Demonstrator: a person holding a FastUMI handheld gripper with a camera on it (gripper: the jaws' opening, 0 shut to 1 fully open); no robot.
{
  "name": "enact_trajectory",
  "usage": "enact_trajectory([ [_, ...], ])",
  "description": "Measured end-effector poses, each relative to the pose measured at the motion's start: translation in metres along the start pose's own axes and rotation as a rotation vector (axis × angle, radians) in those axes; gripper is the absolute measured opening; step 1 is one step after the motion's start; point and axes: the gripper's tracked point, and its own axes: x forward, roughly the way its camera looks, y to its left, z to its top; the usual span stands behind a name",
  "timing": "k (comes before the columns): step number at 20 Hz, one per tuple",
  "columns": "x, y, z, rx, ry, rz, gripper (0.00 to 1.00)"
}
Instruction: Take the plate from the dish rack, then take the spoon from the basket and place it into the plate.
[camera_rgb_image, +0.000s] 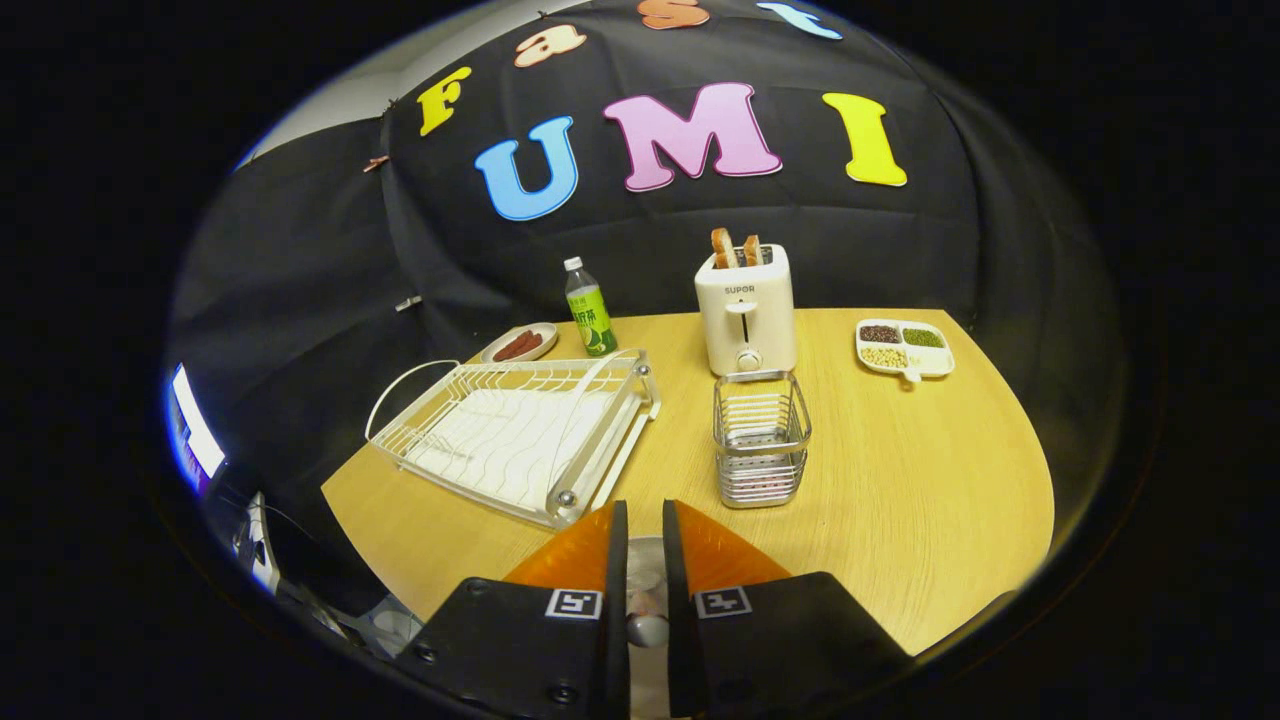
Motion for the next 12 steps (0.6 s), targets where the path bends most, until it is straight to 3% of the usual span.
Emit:
enact_trajectory([
  [10,-0.004,-0.012,-0.01,0.034,0.046,-0.003,0.21],
  [12,-0.003,-0.018,-0.004,0.048,0.035,-0.016,0.51],
])
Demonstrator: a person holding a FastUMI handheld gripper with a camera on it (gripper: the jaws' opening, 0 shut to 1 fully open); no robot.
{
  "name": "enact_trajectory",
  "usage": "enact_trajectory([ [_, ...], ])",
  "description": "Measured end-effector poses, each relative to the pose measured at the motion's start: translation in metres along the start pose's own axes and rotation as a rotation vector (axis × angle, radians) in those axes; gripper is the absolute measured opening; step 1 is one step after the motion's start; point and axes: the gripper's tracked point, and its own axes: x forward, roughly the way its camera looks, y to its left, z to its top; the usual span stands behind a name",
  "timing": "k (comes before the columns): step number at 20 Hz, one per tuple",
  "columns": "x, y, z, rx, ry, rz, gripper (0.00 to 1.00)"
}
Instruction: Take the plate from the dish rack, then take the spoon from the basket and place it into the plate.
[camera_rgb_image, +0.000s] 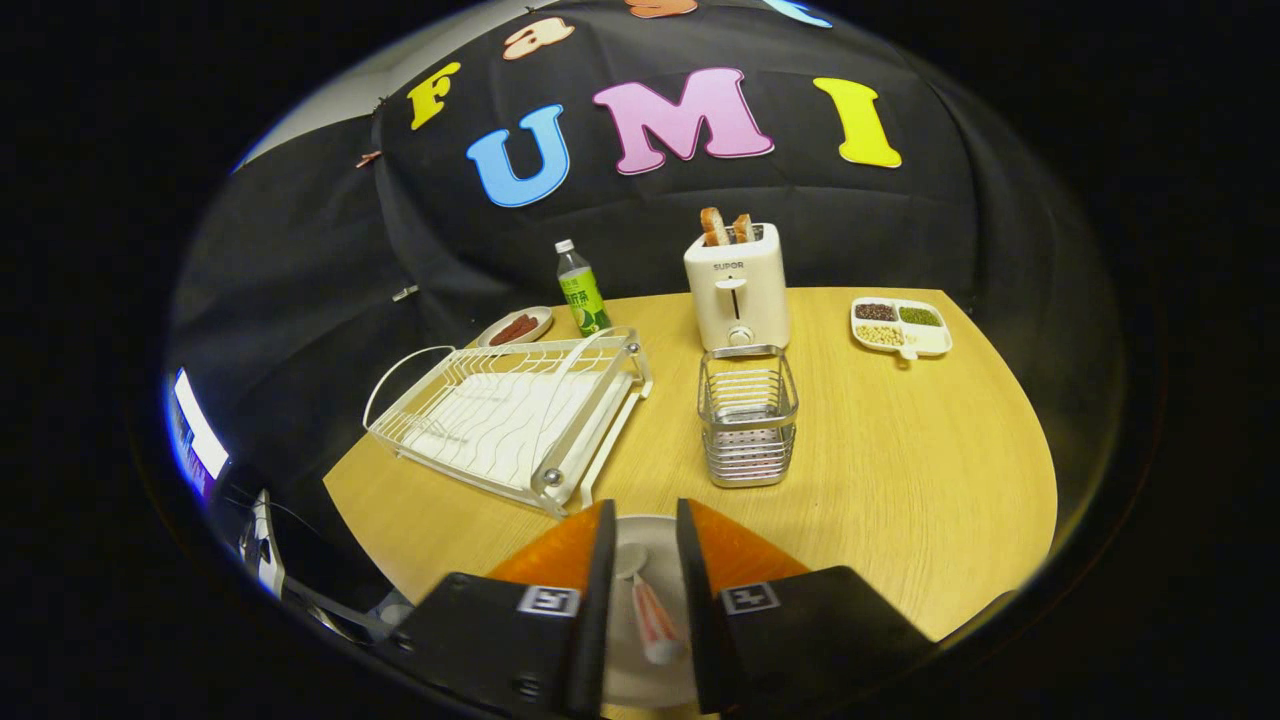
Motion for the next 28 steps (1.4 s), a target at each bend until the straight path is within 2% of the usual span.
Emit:
enact_trajectory([
  [1,-0.001,-0.003,0.007,0.005,-0.014,-0.01,0.66],
  [2,0.0,-0.004,0.015,0.01,-0.029,-0.017,0.71],
  [4,-0.003,-0.008,0.03,0.024,-0.055,-0.037,0.98],
  [10,-0.039,-0.008,0.096,0.025,-0.203,-0.129,0.98],
  [15,-0.09,0.002,0.151,0.026,-0.329,-0.247,0.98],
  [21,-0.146,0.041,0.209,0.072,-0.502,-0.378,0.98],
  [26,-0.176,0.094,0.239,-0.073,-0.619,-0.444,0.98],
  [28,-0.183,0.109,0.237,-0.055,-0.636,-0.466,0.98],
])
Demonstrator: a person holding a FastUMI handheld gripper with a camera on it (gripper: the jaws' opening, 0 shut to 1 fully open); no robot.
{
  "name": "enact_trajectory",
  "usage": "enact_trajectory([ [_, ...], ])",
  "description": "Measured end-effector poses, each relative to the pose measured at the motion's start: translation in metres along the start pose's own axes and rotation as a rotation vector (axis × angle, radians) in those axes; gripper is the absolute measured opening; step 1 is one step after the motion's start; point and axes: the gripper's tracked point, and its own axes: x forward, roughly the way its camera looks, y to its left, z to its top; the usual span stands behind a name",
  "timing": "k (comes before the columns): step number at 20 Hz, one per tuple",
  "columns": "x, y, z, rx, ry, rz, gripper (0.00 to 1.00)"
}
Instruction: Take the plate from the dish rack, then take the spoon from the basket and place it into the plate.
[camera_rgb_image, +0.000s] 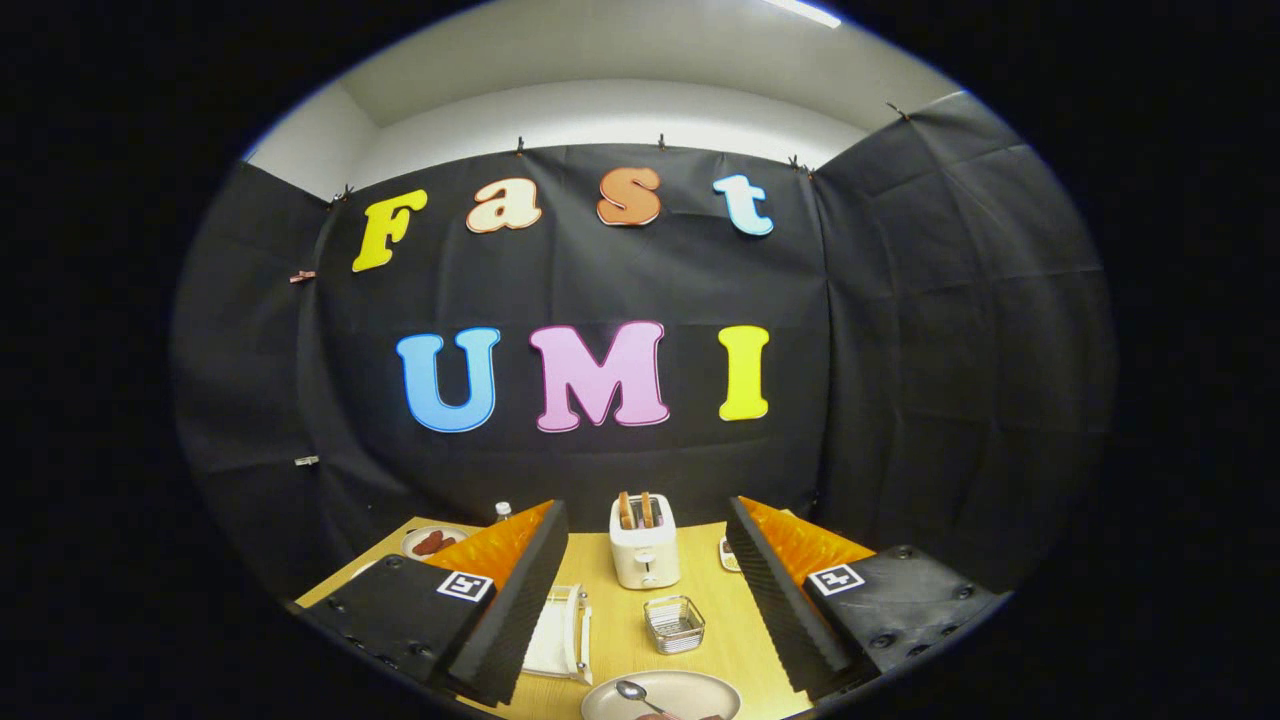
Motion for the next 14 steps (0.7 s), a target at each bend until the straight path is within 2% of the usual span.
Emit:
enact_trajectory([
  [10,-0.018,-0.007,-0.047,-0.032,0.039,-0.142,0.98],
  [14,-0.004,-0.003,-0.063,0.006,0.053,-0.129,0.98],
])
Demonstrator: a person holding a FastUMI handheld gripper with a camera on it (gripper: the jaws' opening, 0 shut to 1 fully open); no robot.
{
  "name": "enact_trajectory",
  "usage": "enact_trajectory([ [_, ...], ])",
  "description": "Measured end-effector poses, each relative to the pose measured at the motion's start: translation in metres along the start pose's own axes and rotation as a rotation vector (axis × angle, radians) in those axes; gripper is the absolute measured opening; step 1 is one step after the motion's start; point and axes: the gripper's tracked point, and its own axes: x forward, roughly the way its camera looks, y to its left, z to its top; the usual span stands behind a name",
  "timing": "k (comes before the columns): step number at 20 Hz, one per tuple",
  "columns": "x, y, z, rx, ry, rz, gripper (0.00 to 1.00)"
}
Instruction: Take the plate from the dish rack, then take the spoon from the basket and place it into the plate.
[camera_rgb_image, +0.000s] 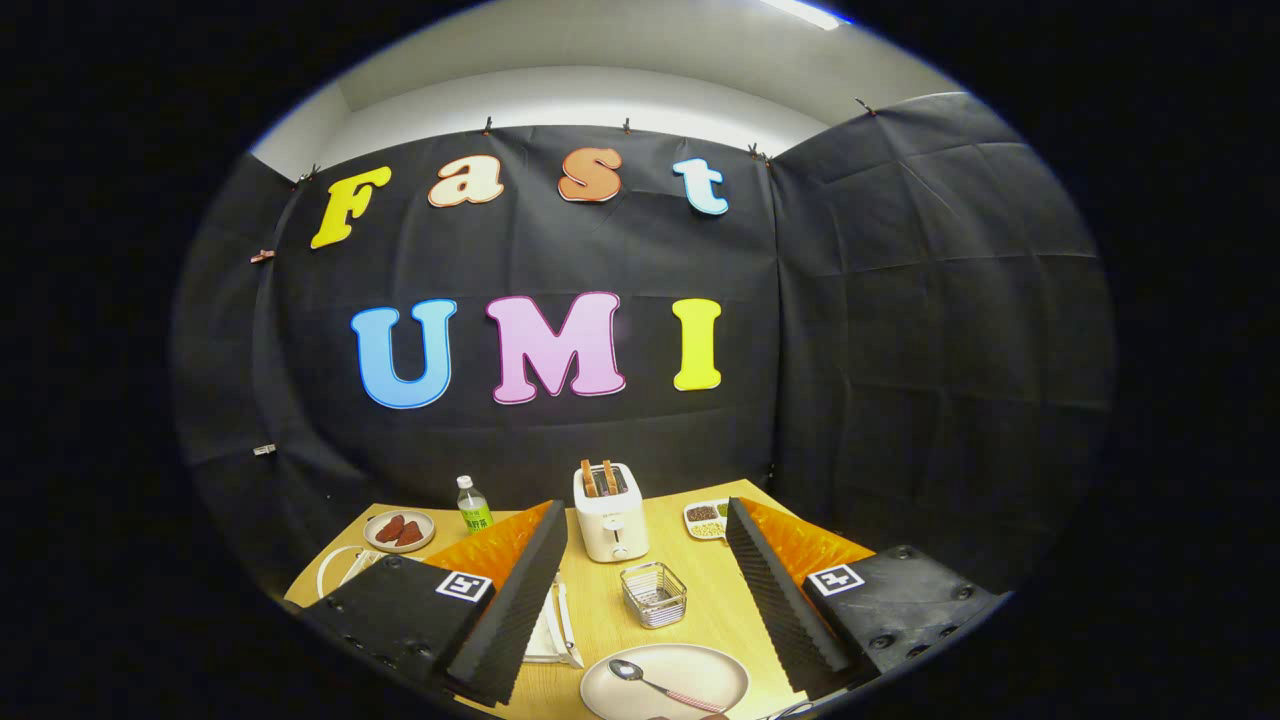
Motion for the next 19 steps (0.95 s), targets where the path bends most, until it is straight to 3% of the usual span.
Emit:
enact_trajectory([
  [4,0.01,0.003,-0.008,0.016,-0.001,0.037,0.98],
  [7,0.011,-0.002,-0.012,-0.023,0.007,0.022,0.98],
  [19,0.003,0.01,-0.028,0.012,0.01,0.008,0.98],
])
